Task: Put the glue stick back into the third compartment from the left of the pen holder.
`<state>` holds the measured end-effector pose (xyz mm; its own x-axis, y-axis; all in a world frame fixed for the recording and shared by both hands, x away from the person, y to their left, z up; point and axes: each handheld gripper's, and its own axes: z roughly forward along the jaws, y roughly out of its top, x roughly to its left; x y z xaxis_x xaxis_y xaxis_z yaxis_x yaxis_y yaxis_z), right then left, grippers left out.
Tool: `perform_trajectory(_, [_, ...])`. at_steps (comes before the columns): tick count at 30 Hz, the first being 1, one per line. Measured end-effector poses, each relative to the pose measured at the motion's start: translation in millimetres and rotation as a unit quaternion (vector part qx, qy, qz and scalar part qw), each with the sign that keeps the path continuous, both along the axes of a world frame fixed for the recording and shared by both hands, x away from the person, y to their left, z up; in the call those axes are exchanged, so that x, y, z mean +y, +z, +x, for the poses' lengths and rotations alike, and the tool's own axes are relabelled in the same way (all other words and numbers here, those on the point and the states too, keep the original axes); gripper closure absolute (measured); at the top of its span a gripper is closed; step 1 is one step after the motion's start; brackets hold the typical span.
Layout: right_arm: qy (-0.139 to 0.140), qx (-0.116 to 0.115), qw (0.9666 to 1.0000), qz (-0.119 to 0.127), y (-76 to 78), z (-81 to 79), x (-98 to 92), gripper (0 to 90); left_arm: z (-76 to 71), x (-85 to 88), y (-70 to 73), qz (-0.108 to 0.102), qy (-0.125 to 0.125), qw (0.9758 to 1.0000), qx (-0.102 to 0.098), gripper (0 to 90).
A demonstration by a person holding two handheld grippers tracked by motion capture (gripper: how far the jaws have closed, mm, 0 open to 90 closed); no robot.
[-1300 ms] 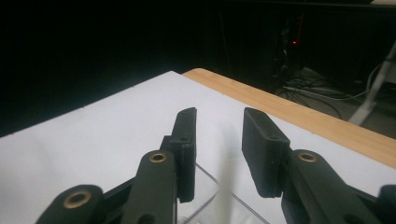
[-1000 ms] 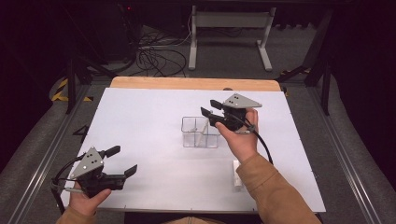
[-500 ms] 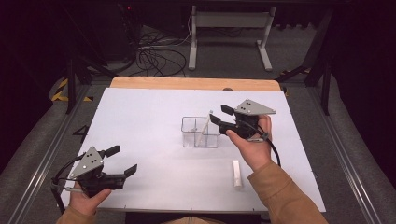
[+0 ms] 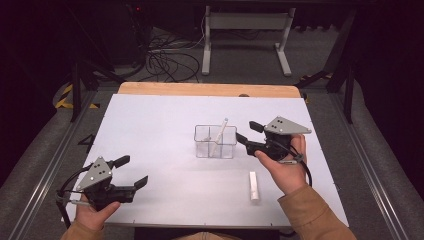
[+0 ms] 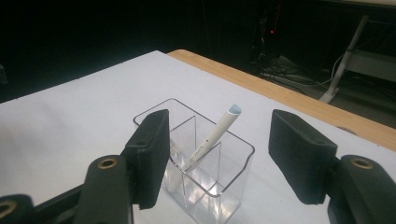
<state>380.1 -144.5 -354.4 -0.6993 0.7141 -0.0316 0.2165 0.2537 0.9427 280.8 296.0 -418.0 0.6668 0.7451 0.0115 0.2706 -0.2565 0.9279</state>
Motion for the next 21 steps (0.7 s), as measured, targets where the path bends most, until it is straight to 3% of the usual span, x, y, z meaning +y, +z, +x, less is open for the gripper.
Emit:
perform_trajectory(14, [-0.002,0.012,0.9998,-0.014,-2.8,-12.6,-12.0,36.8,-0.4,-0.3,0.2,0.001,0.0,1.0,-0.001,13.1])
perform_trajectory(21, [-0.009,0.031,0.999,-0.03,-7.3,-19.5,-18.3,34.3,0.3,-0.5,-0.1,0.003,-0.001,1.0,-0.002,13.0])
